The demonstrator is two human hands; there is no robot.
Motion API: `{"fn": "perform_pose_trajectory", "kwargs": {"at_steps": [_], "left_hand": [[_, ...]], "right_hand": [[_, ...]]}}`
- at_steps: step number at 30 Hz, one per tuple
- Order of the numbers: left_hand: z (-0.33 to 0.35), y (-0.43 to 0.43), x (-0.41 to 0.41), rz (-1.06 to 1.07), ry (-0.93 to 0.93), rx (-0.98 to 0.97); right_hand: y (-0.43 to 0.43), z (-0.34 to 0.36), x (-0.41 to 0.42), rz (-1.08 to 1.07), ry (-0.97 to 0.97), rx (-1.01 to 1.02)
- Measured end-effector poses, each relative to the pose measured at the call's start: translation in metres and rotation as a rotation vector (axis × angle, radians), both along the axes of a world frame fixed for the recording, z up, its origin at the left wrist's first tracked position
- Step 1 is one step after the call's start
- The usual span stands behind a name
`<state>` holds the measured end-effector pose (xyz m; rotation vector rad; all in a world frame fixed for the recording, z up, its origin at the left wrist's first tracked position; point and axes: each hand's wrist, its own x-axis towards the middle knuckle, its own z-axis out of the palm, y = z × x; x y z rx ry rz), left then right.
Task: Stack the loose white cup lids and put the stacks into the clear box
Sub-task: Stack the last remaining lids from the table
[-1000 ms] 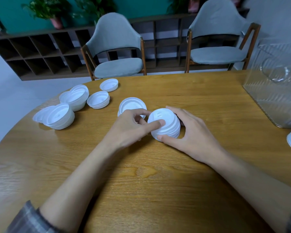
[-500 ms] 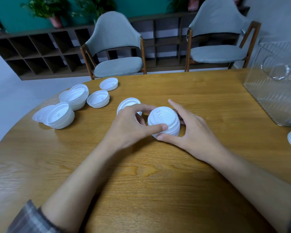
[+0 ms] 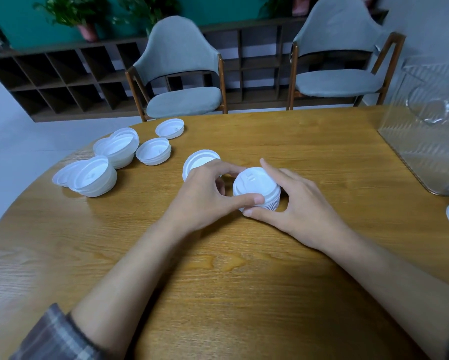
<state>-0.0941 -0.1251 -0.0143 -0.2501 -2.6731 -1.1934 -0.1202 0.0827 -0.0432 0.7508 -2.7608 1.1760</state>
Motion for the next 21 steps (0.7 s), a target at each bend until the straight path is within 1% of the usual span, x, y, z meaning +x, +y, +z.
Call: {"fn": "perform_pose_trajectory", "kwargs": {"at_steps": [2, 4, 6, 7, 10, 13, 21], "left_hand": [[-0.002, -0.003, -0.003, 0.035, 0.082, 0.016], [-0.004, -0.011, -0.009, 0.132, 0.186, 0.021], [-0.009, -0.021, -0.015, 0.205, 0.274, -0.085], [-0.012, -0.024, -0.016, 0.225, 0.287, -0.15], [-0.019, -0.028, -0.018, 0.265, 0.242, -0.26], [-0.02, -0.027, -0.017, 0.264, 0.186, -0.303], [-0.016, -0.024, -0.016, 0.242, 0.164, -0.2]], "right_hand": [[0.0, 0.0, 0.0, -0.006, 0.012, -0.014], [0.0, 0.0, 0.001, -0.015, 0.025, -0.015], [0.0, -0.001, 0.001, -0.028, 0.021, -0.01], [0.0, 0.0, 0.001, -0.033, 0.021, -0.009], [0.0, 0.001, 0.001, -0.038, 0.011, -0.004], [0.0, 0.001, 0.001, -0.036, 0.001, -0.009], [0.001, 0.0, 0.0, -0.037, -0.008, -0.016]]}}
